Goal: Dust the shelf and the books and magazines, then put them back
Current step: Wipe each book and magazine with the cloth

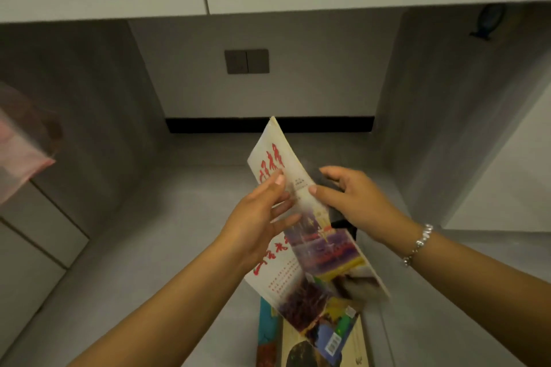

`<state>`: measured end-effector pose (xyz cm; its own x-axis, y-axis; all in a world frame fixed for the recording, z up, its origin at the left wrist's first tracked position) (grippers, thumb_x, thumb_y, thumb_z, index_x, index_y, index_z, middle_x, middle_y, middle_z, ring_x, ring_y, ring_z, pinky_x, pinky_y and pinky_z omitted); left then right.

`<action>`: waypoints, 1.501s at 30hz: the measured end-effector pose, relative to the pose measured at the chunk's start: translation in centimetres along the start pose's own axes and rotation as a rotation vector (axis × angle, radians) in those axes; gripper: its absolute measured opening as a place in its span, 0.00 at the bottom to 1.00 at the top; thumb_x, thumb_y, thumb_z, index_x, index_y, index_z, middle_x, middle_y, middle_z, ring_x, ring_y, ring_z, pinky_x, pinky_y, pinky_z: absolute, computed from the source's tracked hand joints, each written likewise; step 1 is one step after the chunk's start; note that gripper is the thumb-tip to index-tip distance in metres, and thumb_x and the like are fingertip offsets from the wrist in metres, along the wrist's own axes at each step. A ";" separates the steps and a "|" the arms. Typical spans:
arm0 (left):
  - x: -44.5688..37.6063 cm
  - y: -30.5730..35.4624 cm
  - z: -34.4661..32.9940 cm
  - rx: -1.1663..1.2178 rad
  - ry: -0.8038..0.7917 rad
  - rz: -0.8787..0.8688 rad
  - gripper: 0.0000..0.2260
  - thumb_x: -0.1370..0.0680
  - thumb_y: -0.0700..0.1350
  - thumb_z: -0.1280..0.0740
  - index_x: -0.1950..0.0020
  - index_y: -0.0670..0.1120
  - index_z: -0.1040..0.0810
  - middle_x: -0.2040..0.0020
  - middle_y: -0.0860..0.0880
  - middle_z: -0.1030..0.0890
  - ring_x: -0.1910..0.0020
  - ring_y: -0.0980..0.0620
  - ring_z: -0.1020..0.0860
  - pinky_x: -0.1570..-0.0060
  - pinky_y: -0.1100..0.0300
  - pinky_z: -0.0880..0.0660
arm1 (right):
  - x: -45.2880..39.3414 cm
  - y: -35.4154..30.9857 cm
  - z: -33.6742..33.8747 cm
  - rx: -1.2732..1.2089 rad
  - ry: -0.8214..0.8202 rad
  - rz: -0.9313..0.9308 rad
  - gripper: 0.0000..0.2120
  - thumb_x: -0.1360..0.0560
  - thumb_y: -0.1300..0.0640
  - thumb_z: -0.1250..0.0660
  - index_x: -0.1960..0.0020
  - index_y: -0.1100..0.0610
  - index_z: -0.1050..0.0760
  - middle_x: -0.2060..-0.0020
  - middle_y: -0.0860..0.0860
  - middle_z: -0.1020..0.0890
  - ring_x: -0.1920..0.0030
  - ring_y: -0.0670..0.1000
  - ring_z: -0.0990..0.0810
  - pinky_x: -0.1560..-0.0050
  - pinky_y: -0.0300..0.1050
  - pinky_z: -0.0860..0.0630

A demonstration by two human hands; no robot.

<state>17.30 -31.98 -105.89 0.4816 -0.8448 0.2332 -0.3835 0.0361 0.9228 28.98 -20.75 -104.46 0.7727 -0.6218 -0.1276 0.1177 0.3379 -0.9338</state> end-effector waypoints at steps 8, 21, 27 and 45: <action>-1.1 4.5 0.6 -0.219 0.252 -0.245 0.21 0.23 0.50 0.34 0.31 0.51 0.32 0.32 0.49 0.29 0.37 0.48 0.26 0.42 0.49 0.24 | -1.2 -7.2 4.2 0.029 0.153 0.223 0.05 0.23 0.60 0.35 0.51 0.53 0.22 0.63 0.49 0.15 0.63 0.48 0.17 0.65 0.42 0.22; -0.6 13.8 -2.5 -0.147 0.079 -0.447 0.19 0.31 0.50 0.31 0.42 0.44 0.25 0.51 0.45 0.15 0.54 0.46 0.16 0.56 0.51 0.22 | -1.7 -17.6 11.2 -0.461 0.392 0.469 0.08 0.24 0.64 0.38 0.49 0.55 0.22 0.57 0.51 0.15 0.55 0.51 0.16 0.60 0.42 0.20; 1.6 17.7 -4.5 -0.101 -0.114 -0.583 0.25 0.29 0.42 0.33 0.35 0.62 0.30 0.44 0.50 0.18 0.48 0.42 0.18 0.52 0.40 0.21 | -1.8 -21.2 14.0 -0.547 0.504 0.554 0.07 0.23 0.62 0.38 0.50 0.55 0.22 0.57 0.52 0.15 0.54 0.54 0.16 0.59 0.47 0.18; 2.3 33.2 -9.8 -0.208 0.210 -0.826 0.09 0.26 0.48 0.29 0.50 0.46 0.24 0.56 0.47 0.15 0.59 0.46 0.16 0.56 0.46 0.19 | -2.9 -26.4 18.6 -0.162 0.479 0.436 0.07 0.29 0.52 0.29 0.53 0.54 0.20 0.59 0.53 0.15 0.56 0.55 0.17 0.58 0.48 0.23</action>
<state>13.43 -27.48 -71.73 0.6848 -0.5285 -0.5017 0.2936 -0.4301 0.8537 35.20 -14.75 -73.24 0.3609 -0.7103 -0.6043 -0.2671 0.5421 -0.7967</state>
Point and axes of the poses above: each hand's wrist, its own x-axis away from the middle knuckle, its own z-axis out of the back of the hand, y = z × x, the point moved 2 cm from there along -x, towards the middle knuckle
